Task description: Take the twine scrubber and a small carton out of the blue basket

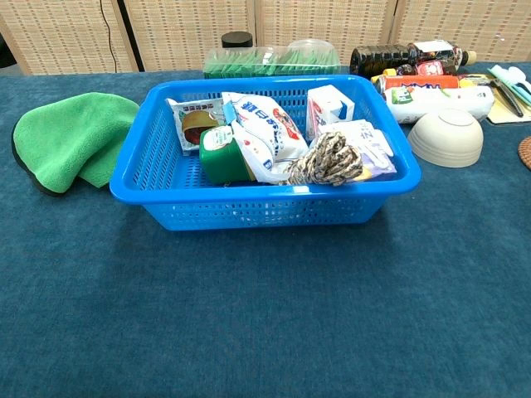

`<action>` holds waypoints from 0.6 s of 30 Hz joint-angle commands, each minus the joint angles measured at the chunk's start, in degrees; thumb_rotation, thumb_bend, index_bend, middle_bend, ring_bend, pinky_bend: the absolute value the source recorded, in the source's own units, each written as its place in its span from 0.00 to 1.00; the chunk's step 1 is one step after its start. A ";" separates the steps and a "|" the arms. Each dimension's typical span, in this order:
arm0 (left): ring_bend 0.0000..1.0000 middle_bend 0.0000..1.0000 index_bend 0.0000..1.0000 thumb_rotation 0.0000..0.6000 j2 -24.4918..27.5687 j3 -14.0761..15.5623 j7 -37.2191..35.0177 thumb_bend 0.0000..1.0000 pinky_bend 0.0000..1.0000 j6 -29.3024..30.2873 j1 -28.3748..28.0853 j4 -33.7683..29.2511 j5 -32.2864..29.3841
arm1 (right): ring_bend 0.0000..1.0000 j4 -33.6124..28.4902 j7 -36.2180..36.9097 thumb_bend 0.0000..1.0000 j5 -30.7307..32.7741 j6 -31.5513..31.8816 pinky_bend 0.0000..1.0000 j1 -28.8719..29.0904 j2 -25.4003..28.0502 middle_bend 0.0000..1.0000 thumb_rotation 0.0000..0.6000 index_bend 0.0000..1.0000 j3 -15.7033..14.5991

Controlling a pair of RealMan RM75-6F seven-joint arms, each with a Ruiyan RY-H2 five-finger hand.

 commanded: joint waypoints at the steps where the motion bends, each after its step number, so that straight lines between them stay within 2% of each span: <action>1: 0.00 0.00 0.00 1.00 0.04 0.04 0.22 0.00 0.00 -0.03 -0.01 -0.03 0.11 | 0.00 1.06 1.99 0.00 -0.74 0.08 0.00 -0.48 -0.51 0.00 1.00 0.00 -0.21; 8: 0.00 0.00 0.00 1.00 -0.04 0.10 0.50 0.00 0.00 0.29 0.23 -0.10 0.18 | 0.00 1.52 4.12 0.00 -2.55 -1.12 0.00 0.60 0.16 0.00 1.00 0.00 0.60; 14: 0.00 0.00 0.00 1.00 -0.11 -0.08 0.59 0.00 0.00 -0.07 0.02 -0.21 -0.14 | 0.00 -3.98 7.68 0.00 -6.57 -5.12 0.01 4.97 3.64 0.00 1.00 0.00 1.88; 18: 0.00 0.00 0.00 1.00 0.00 -0.08 0.73 0.00 0.00 -0.28 0.00 -0.42 -0.39 | 0.00 -9.35 12.36 0.00 -7.06 -12.95 0.04 10.17 6.36 0.00 1.00 0.00 2.73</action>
